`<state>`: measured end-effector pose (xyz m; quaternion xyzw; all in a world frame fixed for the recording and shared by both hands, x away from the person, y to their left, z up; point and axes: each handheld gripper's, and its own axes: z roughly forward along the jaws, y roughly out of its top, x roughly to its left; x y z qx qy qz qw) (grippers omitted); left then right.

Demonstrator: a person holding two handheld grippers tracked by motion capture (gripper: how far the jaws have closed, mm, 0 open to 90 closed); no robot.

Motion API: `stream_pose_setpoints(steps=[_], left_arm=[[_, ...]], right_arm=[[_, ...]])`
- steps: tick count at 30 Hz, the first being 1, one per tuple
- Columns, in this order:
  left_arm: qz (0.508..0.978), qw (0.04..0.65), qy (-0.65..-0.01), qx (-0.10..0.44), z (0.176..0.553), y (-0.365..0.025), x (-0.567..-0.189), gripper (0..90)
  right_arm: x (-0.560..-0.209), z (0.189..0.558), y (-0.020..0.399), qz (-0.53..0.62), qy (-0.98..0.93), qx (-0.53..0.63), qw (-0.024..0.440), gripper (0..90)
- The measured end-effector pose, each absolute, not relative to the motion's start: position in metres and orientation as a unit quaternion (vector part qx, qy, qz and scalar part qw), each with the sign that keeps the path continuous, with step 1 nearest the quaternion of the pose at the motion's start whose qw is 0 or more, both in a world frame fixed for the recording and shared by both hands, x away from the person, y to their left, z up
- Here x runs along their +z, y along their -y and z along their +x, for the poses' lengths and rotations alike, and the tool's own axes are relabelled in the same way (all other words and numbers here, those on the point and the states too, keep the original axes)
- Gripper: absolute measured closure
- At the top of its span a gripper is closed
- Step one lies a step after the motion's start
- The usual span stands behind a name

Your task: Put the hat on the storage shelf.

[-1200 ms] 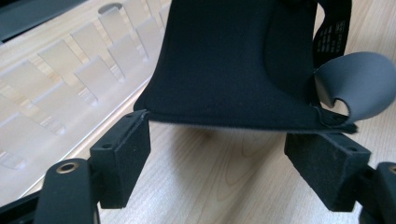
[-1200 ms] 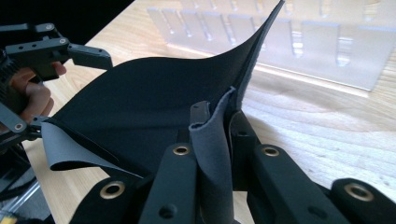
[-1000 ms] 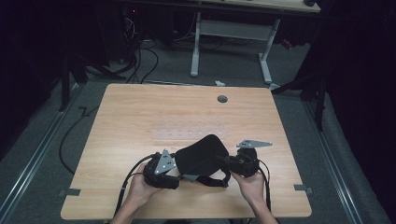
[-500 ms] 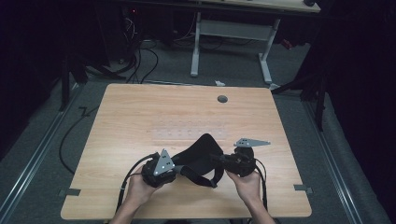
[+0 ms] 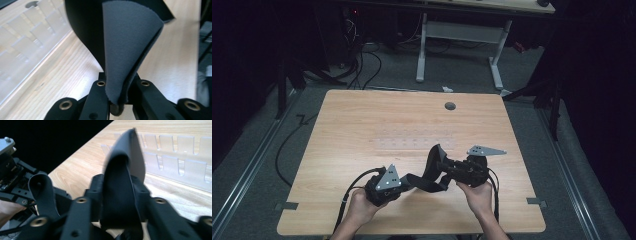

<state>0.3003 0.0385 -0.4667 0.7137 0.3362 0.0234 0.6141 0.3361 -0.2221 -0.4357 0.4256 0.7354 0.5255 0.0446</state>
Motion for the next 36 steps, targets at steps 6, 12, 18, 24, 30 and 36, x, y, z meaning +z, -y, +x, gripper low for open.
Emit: stream_pose_setpoints(steps=[6, 12, 18, 24, 30, 36], left_arm=[[0.687, 0.624, -0.372, 0.010, 0.307, -0.049, -0.465, 86.5], [0.662, 0.642, -0.387, 0.007, 0.309, -0.059, -0.458, 86.4], [0.650, 0.649, -0.395, 0.006, 0.311, -0.068, -0.454, 86.4], [0.632, 0.660, -0.406, 0.009, 0.311, -0.079, -0.450, 86.3], [0.609, 0.669, -0.424, 0.026, 0.315, -0.091, -0.447, 86.3], [0.579, 0.684, -0.441, 0.037, 0.321, -0.104, -0.439, 86.3]], right_arm=[[-0.439, 0.333, 0.238, 0.441, -0.714, 0.540, 0.062, 49.8], [-0.466, 0.336, 0.248, 0.467, -0.733, 0.480, 0.120, 45.9], [-0.505, 0.347, 0.268, 0.512, -0.735, 0.399, 0.196, 41.9], [-0.525, 0.352, 0.282, 0.540, -0.732, 0.337, 0.243, 41.3], [-0.531, 0.356, 0.286, 0.552, -0.733, 0.311, 0.247, 39.8], [-0.531, 0.356, 0.286, 0.553, -0.733, 0.311, 0.246, 38.9]])
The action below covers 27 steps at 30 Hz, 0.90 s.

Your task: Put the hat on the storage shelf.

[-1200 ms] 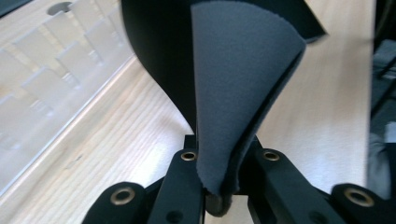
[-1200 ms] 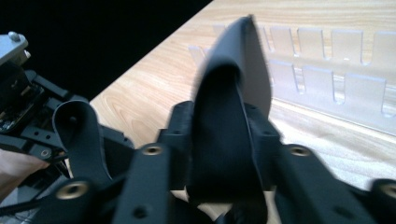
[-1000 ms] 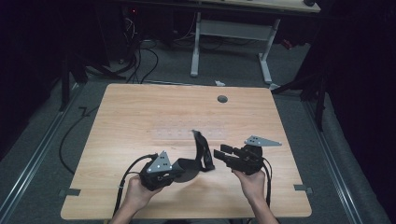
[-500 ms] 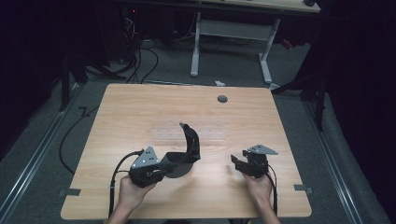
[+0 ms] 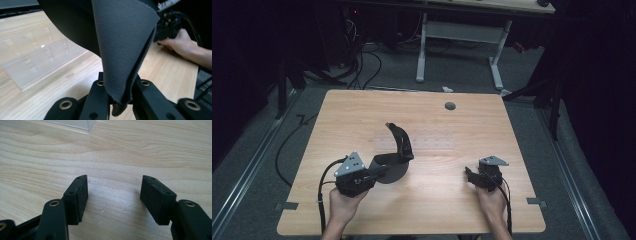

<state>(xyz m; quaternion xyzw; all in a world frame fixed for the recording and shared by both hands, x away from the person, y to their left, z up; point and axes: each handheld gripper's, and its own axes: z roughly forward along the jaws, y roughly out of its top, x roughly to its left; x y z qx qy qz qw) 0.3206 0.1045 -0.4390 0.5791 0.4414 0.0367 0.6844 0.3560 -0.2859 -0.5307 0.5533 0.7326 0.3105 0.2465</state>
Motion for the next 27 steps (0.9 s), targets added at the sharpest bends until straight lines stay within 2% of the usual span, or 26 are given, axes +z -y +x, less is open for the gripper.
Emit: stream_pose_setpoints(steps=[14, 27], left_arm=[[0.536, 0.699, -0.467, 0.080, 0.340, -0.138, -0.425, 86.2], [0.530, 0.693, -0.475, 0.119, 0.370, -0.150, -0.418, 86.2]], right_arm=[[-0.531, 0.356, 0.286, 0.549, -0.735, 0.312, 0.246, 37.7], [-0.531, 0.356, 0.286, 0.551, -0.734, 0.311, 0.247, 37.6]])
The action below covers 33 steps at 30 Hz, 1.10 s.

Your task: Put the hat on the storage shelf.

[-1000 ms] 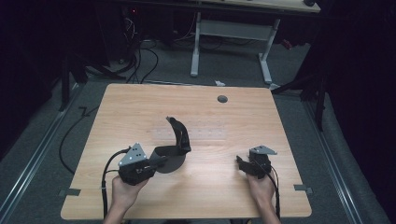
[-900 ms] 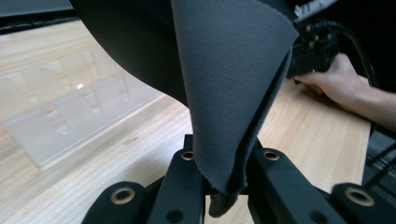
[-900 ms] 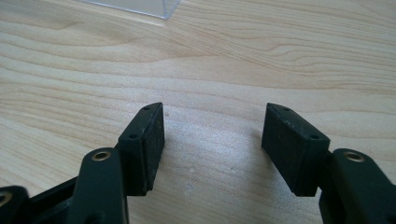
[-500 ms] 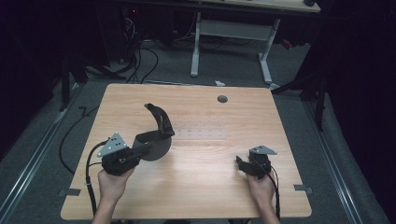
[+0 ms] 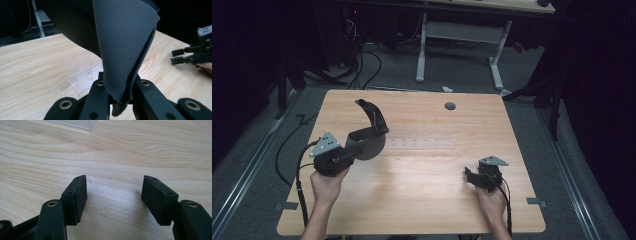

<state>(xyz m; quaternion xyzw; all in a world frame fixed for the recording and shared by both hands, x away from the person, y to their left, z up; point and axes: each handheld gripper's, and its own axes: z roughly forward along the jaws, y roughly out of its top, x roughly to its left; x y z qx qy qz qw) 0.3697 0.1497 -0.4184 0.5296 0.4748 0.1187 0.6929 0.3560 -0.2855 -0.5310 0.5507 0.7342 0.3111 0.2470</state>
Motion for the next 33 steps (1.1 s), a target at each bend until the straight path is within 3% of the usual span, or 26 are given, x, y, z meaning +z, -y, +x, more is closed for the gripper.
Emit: stream_pose_setpoints(steps=[16, 33], left_arm=[[0.524, 0.672, -0.502, 0.146, 0.416, -0.140, -0.424, 86.2], [0.517, 0.654, -0.526, 0.170, 0.437, -0.120, -0.439, 86.2]], right_arm=[[-0.531, 0.356, 0.285, 0.552, -0.734, 0.311, 0.247, 37.2], [-0.531, 0.355, 0.285, 0.552, -0.733, 0.311, 0.246, 36.8]])
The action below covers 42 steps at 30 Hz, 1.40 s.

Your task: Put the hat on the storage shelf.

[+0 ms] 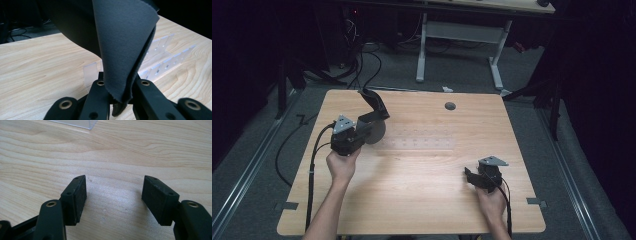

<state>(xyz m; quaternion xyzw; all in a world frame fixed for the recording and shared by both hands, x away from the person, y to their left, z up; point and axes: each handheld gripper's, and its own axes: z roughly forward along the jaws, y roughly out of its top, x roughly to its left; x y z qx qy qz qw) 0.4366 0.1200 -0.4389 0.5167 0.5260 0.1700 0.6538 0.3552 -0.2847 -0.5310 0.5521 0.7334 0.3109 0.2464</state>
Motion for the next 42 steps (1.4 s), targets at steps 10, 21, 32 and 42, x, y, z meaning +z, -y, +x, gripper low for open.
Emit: stream_pose_setpoints(steps=[10, 21, 32, 42], left_arm=[[0.517, 0.643, -0.530, 0.194, 0.433, -0.110, -0.438, 86.2], [0.519, 0.634, -0.534, 0.208, 0.433, -0.104, -0.439, 86.3], [0.522, 0.629, -0.540, 0.204, 0.436, -0.099, -0.446, 86.2], [0.505, 0.639, -0.557, 0.164, 0.441, -0.109, -0.465, 85.5]], right_arm=[[-0.531, 0.355, 0.285, 0.552, -0.733, 0.311, 0.246, 36.8], [-0.531, 0.355, 0.285, 0.552, -0.733, 0.311, 0.246, 36.7], [-0.531, 0.355, 0.285, 0.552, -0.733, 0.311, 0.246, 36.7], [-0.531, 0.355, 0.285, 0.552, -0.733, 0.311, 0.246, 36.7]])
